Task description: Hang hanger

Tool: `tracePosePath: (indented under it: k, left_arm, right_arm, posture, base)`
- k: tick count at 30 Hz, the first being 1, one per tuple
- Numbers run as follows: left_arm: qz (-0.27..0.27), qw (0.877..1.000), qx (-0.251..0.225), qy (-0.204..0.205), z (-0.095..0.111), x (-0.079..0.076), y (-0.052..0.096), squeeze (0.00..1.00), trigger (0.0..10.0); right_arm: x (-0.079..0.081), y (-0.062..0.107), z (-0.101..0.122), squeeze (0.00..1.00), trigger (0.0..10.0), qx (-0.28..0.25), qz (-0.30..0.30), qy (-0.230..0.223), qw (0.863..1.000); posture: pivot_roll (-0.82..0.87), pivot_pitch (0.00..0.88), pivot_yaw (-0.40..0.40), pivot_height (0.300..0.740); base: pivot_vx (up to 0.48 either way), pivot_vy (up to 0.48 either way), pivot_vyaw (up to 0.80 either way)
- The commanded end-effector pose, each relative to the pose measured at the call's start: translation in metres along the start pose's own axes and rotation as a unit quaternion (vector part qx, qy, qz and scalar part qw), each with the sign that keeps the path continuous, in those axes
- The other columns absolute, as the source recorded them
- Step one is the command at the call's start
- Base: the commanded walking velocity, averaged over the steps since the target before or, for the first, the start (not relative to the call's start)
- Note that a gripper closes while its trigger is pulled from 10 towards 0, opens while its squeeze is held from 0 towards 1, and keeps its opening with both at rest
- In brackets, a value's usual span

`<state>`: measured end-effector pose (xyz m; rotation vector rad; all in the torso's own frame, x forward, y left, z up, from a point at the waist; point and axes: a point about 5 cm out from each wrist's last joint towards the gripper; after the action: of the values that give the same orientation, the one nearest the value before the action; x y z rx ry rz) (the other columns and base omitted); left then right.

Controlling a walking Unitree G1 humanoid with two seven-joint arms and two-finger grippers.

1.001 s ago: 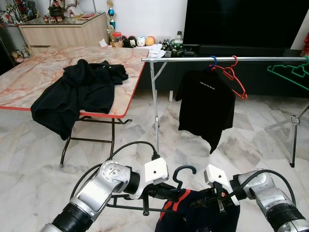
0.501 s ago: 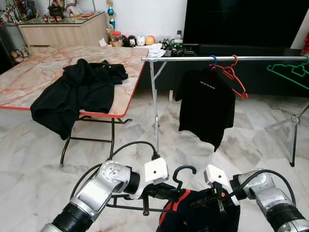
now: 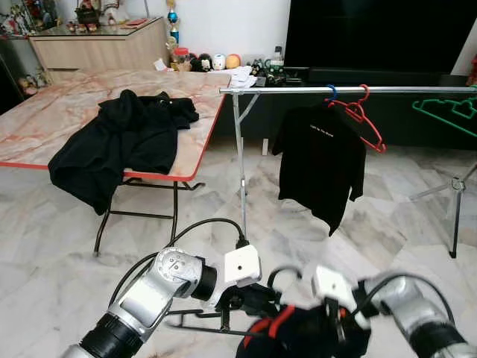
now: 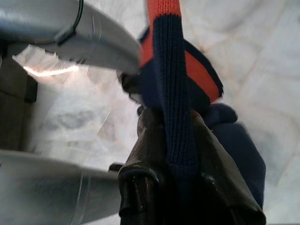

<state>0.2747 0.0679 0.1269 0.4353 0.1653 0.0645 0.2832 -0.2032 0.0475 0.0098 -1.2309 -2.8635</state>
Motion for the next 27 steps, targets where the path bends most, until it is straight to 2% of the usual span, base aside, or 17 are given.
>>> tracePosePath:
  k: [1, 6, 10, 13, 16, 20, 22, 23, 27]
  left_arm:
    - [-0.012, 1.0, -0.003, -0.019, 0.006, -0.004, -0.001, 1.0, 10.0]
    - [-0.01, 1.0, 0.001, -0.018, 0.005, -0.004, 0.001, 1.0, 10.0]
    - [0.034, 0.999, 0.008, -0.016, -0.001, 0.005, 0.012, 1.0, 10.0]
    - [0.089, 0.996, -0.015, 0.014, -0.006, 0.013, 0.027, 1.0, 10.0]
    - [0.106, 0.993, -0.029, 0.036, -0.012, 0.012, 0.036, 1.0, 10.0]
    - [0.124, 0.99, -0.036, 0.057, -0.02, 0.01, 0.043, 1.0, 10.0]
    - [0.141, 0.986, -0.042, 0.081, -0.03, 0.009, 0.048, 1.0, 10.0]
    - [0.158, 0.982, -0.045, 0.096, -0.038, 0.009, 0.049, 1.0, 10.0]
    - [0.174, 0.977, -0.046, 0.115, -0.047, 0.009, 0.048, 1.0, 10.0]
  right_arm:
    - [-0.005, 0.003, 0.005, 0.0, 0.0, 0.005, -0.009, 0.016, 1.0]
    - [-0.005, 0.002, 0.003, 0.0, 0.0, 0.011, -0.009, 0.018, 1.0]
    - [-0.004, 0.006, -0.005, 0.0, 0.0, 0.041, -0.021, 0.019, 0.999]
    - [-0.007, 0.017, -0.01, 0.0, 0.0, 0.034, -0.06, -0.006, 0.998]
    - [-0.005, 0.022, -0.015, 0.0, 0.0, 0.034, -0.071, -0.018, 0.997]
    - [-0.003, 0.027, -0.02, 0.0, 0.0, 0.028, -0.086, -0.031, 0.995]
    - [-0.002, 0.031, -0.023, 0.0, 0.0, 0.023, -0.107, -0.039, 0.993]
    - [-0.004, 0.034, -0.022, 0.0, 0.0, 0.001, -0.128, -0.053, 0.99]
    - [-0.008, 0.037, -0.018, 0.0, 0.0, -0.035, -0.15, -0.063, 0.986]
  posture:
    - [-0.04, 0.0, 0.044, 0.74]
    - [-0.04, 0.002, 0.043, 0.74]
    - [-0.03, 0.01, 0.04, 0.74]
    - [-0.03, 0.017, 0.035, 0.74]
    - [-0.03, 0.02, 0.034, 0.74]
    - [-0.02, 0.024, 0.031, 0.74]
    - [-0.03, 0.029, 0.03, 0.74]
    - [-0.03, 0.029, 0.03, 0.74]
    - [-0.03, 0.029, 0.03, 0.74]
  base:
    - [0.0, 0.0, 0.0]
    - [0.0, 0.0, 0.0]
    - [0.0, 0.0, 0.0]
    - [0.0, 0.0, 0.0]
    - [0.0, 0.0, 0.0]
    - [0.0, 0.0, 0.0]
    - [0.0, 0.0, 0.0]
    - [0.0, 0.0, 0.0]
    - [0.0, 0.0, 0.0]
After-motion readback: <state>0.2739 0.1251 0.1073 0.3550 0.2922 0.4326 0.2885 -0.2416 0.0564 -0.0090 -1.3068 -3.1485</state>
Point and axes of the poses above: a point about 5 cm out from each wrist's last joint towards the gripper, its own y axis pointing back from the gripper into the wrist, its own z axis along the axis of the wrist's last joint, x = y × z, and after that the axes turned 14 degrees about y, right-handed
